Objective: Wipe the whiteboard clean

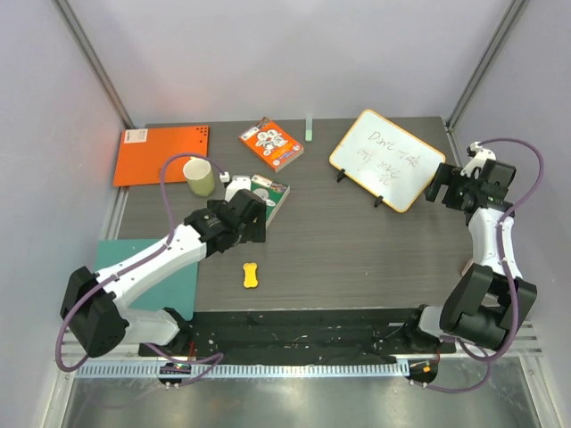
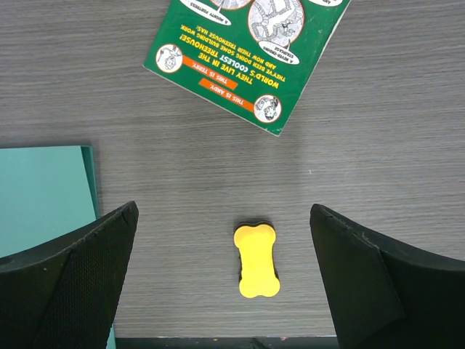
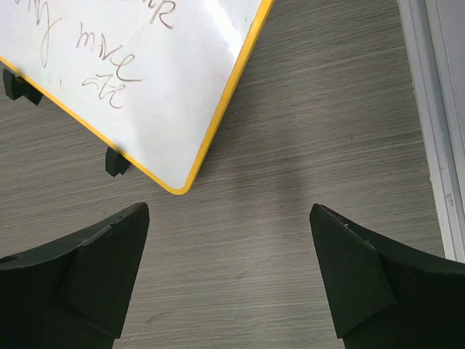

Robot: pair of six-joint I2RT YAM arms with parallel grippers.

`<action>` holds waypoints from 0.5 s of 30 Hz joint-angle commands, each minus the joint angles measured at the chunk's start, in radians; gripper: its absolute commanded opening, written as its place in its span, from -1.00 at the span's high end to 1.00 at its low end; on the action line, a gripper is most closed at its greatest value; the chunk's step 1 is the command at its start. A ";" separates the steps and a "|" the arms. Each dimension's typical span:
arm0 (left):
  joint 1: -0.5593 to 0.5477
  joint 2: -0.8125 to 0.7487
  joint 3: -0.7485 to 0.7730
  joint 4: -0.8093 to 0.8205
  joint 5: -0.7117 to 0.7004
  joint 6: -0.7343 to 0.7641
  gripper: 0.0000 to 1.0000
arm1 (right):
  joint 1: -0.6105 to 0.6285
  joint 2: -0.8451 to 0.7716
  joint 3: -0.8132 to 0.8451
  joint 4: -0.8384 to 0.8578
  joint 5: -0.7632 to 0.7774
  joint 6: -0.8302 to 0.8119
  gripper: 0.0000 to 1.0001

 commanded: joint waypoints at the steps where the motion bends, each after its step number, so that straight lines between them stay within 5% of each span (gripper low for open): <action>1: -0.002 -0.007 -0.017 0.051 0.012 -0.056 -1.00 | -0.034 -0.060 -0.016 0.007 -0.053 0.020 -0.94; 13: -0.059 0.189 0.023 0.025 -0.001 -0.098 -0.86 | -0.057 -0.072 -0.063 0.058 -0.065 -0.007 -0.99; 15: -0.069 0.217 0.024 0.042 0.008 -0.098 -0.69 | -0.057 -0.066 -0.064 0.059 -0.065 -0.012 -0.97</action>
